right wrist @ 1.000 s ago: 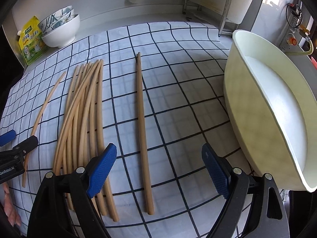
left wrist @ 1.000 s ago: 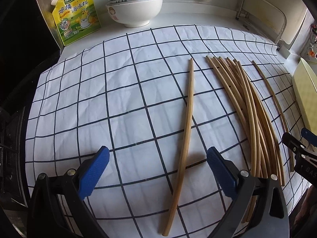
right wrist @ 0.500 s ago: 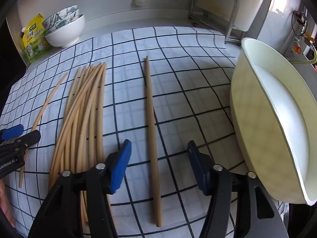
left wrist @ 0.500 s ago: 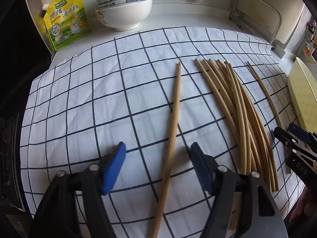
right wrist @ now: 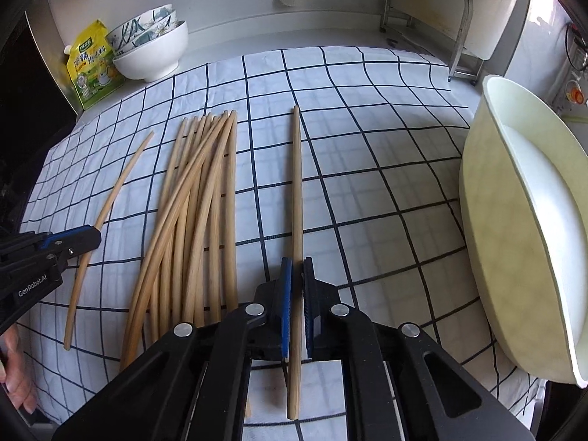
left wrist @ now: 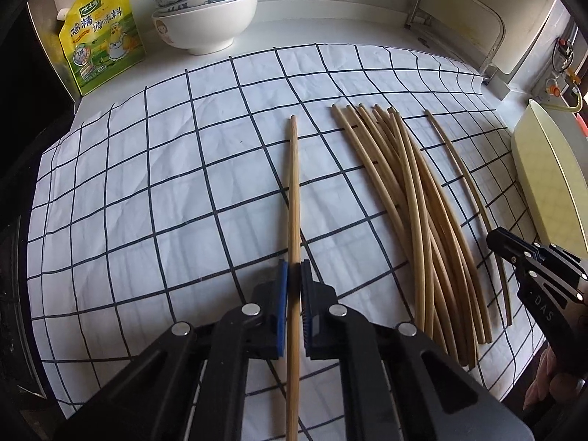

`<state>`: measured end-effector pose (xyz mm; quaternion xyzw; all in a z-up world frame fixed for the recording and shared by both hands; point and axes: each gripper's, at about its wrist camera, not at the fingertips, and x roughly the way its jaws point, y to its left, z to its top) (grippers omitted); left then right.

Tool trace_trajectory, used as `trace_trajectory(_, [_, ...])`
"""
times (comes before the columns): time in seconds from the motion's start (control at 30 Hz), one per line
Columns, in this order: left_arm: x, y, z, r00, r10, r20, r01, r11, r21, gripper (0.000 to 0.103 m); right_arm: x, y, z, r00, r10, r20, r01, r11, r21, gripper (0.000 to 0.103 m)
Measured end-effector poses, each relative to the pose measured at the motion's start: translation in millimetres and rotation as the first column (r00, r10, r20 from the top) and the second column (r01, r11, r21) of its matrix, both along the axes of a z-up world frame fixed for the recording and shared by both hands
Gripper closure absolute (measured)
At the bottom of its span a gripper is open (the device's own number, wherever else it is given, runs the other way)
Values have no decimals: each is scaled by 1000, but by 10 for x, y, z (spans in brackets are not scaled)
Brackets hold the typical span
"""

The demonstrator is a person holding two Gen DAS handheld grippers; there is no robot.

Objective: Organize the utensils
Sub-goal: 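Lift the held chopstick with the right gripper over the white basin while the left gripper carries its own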

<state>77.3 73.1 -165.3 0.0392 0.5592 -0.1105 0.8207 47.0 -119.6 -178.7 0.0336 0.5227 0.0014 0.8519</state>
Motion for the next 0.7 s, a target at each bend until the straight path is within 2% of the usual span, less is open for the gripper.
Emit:
trace_trajectory(0.2, [-105,-8,254,1000,-8,10,8,1000,8,96,-98,-54,209,1000,-4,19,3,998,60,97])
trace_trajectory(0.37, [-184,-146,578,999,-21,47,21,1000,3,96,-169,-83,466,998,20,55,-25,994,102,97])
trace_trajectory(0.53, [-233,-573,900,993,-64,104,66,998,-19,96,-292,-291,793,994,21,112,-35,992,123,97])
trace_trajectory(0.7, [-239,-1205,1137,977,-140,158,151,987,-60,96,-457,-843,1053,987,-44,153,28,994,104,97])
